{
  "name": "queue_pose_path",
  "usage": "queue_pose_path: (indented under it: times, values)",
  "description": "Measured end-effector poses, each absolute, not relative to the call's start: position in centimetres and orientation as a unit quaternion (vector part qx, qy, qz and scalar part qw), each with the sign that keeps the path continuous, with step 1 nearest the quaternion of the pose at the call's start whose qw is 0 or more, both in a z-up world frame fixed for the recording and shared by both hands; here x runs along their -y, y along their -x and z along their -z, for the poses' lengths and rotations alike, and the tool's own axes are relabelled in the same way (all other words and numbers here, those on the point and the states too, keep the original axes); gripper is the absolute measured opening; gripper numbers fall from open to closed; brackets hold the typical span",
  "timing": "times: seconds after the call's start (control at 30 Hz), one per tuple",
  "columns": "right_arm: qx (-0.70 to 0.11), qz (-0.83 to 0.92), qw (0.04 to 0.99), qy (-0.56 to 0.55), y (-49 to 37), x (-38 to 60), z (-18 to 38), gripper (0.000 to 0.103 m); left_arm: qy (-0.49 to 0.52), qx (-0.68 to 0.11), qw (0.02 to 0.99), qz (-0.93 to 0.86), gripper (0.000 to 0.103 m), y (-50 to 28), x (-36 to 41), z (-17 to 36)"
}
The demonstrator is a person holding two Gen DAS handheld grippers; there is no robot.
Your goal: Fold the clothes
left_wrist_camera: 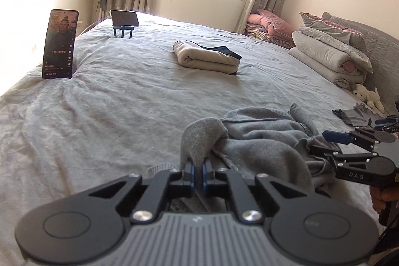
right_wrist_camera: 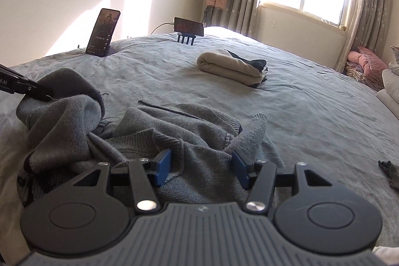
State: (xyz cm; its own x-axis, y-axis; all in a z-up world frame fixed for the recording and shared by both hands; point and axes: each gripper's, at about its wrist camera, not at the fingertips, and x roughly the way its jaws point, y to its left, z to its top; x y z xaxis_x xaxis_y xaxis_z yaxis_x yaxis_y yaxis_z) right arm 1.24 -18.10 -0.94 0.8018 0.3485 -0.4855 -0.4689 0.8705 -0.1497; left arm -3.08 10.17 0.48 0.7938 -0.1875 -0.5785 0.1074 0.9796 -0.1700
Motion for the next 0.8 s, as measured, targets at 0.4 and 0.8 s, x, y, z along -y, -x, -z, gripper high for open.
queue_pose_path:
  times: [0.4,0.8]
  values:
    - [-0.217,-0.207,0.942,0.149,-1.0,17.1,0.6,0.057,-0.035,-0.392,0.918,0.054,0.006,6.6,-13.8,0.3]
    - [-0.211,-0.203,0.945,0.144,-0.9,17.6,-0.2,0.057,0.009,-0.366,0.923,0.121,0.045,6.8,-16.2,-1.3]
